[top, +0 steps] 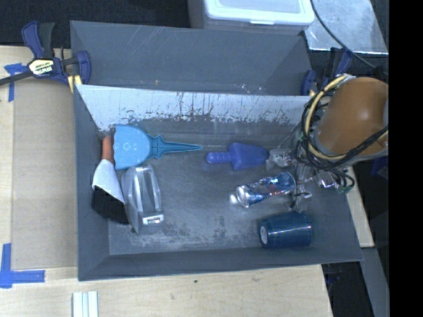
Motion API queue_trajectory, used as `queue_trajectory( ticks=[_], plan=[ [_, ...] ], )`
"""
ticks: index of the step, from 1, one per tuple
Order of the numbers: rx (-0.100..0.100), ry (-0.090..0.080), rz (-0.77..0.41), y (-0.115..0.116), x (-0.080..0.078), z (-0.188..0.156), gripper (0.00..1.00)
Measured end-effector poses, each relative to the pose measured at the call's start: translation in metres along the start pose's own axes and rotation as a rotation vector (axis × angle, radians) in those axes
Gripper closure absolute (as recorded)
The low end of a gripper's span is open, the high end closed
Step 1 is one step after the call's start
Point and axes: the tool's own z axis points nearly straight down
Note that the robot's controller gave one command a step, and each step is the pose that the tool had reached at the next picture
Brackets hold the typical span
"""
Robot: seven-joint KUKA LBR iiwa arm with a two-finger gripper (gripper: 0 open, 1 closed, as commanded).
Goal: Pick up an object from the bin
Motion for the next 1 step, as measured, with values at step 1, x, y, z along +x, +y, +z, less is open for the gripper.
queue_trajectory(
  ticks=[1],
  plan=[
    [-0.001, 0.003, 0.064, 0.0137, -0.0264, 0.0382, 0.0]
  ],
)
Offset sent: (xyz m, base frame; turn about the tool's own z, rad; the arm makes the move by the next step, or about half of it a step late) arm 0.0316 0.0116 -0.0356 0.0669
